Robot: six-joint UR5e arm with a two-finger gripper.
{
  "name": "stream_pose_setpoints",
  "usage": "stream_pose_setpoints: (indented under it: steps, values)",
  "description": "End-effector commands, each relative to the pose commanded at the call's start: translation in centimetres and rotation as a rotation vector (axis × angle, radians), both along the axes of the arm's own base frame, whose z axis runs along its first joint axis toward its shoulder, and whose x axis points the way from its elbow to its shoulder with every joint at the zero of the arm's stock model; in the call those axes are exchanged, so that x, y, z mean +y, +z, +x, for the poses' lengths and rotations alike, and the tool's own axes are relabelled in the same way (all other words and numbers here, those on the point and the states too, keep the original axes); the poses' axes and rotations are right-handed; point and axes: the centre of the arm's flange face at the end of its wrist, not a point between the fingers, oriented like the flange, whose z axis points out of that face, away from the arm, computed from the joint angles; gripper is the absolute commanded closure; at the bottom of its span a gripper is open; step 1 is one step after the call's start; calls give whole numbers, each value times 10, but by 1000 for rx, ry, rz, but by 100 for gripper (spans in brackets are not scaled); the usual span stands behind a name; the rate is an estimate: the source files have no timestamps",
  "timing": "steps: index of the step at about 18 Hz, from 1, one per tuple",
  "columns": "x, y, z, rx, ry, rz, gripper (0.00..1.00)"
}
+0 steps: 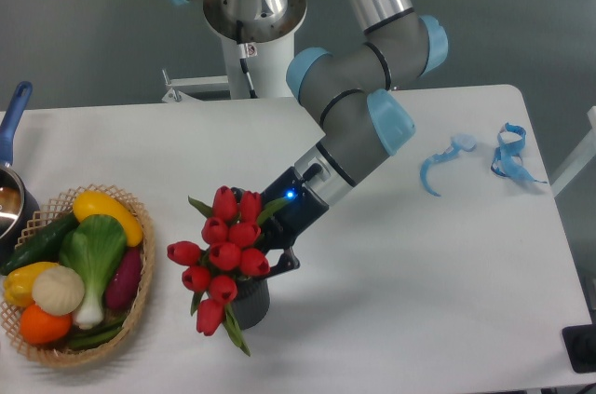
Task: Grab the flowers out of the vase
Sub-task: 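Close the gripper on the tulip stems, then lift the tulips up out of the grey vase and carry them away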
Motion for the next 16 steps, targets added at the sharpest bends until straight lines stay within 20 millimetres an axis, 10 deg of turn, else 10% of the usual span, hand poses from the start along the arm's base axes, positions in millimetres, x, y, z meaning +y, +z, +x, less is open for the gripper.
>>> stream_pose_setpoints:
  steps: [16]
  values:
    - [-12, 130, -18, -4, 142, 43, 54]
